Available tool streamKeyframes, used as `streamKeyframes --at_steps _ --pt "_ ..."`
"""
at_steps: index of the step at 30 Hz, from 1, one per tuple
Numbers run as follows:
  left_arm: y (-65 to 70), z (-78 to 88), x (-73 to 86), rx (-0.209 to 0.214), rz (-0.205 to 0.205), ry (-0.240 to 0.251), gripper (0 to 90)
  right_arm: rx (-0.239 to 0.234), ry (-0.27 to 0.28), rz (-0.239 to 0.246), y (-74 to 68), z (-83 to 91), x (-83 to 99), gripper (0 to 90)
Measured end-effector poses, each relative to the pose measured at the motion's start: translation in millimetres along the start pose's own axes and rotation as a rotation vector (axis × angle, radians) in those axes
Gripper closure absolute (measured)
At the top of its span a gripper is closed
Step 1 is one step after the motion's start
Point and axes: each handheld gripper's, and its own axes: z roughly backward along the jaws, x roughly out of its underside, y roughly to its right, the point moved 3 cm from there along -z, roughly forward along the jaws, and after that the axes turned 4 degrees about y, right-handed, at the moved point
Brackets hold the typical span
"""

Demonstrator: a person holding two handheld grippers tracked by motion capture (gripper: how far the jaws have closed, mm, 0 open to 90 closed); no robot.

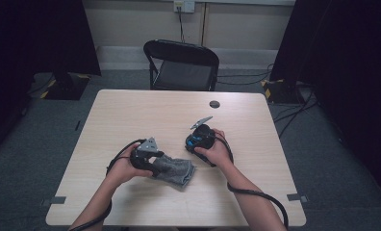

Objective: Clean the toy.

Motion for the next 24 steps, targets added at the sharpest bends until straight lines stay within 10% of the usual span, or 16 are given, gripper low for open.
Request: streamKeyframes --at_steps 14,24 --pt "3.4 -3.4 -6.7 0.026 -0.039 0.018 32.0 -0.038 0.046 -0.051 5.3 20.0 2.9 25.3" --pt "6.9 -18.5 -8.2 0.112 -0.129 -0.076 33.4 -0.053 0.082 -0.064 6.5 43.9 3.4 25.4"
